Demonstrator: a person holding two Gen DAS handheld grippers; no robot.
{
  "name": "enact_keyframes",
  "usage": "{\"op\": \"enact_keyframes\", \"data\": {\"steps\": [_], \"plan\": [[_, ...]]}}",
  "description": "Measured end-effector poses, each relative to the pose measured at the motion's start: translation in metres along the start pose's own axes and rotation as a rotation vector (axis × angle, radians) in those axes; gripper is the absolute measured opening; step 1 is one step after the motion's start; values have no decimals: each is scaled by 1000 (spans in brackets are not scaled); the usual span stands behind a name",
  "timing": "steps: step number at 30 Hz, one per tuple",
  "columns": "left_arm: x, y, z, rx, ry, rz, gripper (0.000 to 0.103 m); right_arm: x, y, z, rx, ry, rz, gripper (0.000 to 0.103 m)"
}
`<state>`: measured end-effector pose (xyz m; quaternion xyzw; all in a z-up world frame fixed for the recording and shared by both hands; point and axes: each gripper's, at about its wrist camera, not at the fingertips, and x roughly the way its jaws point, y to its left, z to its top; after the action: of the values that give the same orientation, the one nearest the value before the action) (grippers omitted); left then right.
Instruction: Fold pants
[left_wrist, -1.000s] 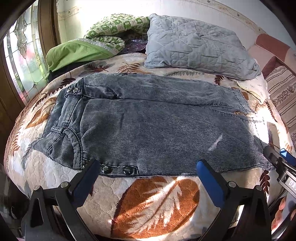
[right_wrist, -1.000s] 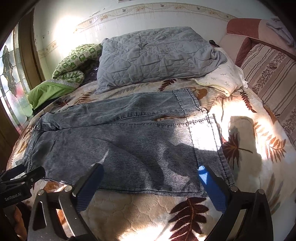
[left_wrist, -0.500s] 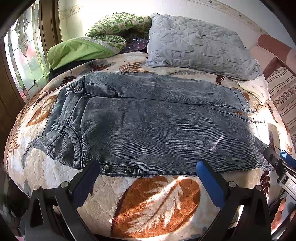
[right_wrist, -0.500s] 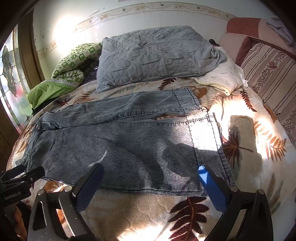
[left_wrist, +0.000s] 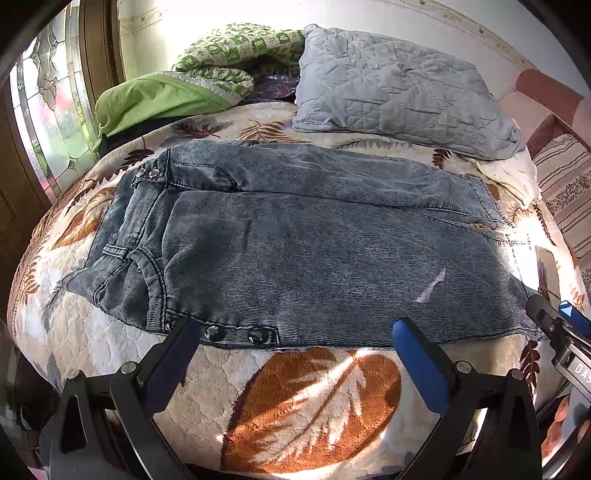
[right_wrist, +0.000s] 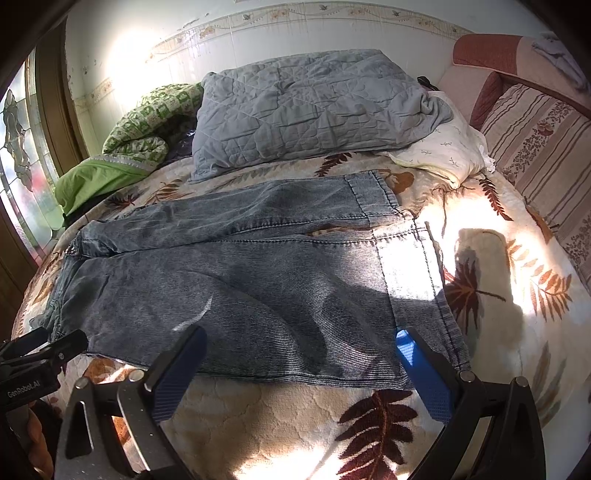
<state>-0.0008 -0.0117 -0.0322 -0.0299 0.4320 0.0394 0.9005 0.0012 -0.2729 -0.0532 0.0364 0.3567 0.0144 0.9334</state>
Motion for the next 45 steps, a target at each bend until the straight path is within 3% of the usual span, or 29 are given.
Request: {"op": "enact_keyframes", "data": {"steps": [12,16,19,23,26,29,35,41,42,44,45], "plan": [[0,1,-2,-2,2,-2,103,0,0,-1,1,4,0,103],[-2,16,1,-48,-9,-11,103,0,-3,-1,14,2,9,103],[-5,56,7,-185,-28,-10,103,-4,-23,-3,113,-1,117,103],[3,138,5,-489,-8,14,103,-4,-80,-15,384,7,255,103],[20,188,-9,-727,52,-56,103,11,-121,-32,593,85,314,103],[38,213,-21,-857,109,-96,103,22,-143,-45,730,123,387,102],[41,221,-15,-966,72,-189,103,28,-145,-46,799,127,453,90],[46,225,-14,-991,63,-206,102,33,-155,-52,864,134,459,76],[45,226,-13,-1002,56,-206,99,35,-156,-53,875,142,459,74],[45,228,-9,-986,62,-194,66,39,-157,-52,893,156,471,70],[46,227,-6,-960,71,-184,57,40,-157,-50,890,161,463,69]]}}
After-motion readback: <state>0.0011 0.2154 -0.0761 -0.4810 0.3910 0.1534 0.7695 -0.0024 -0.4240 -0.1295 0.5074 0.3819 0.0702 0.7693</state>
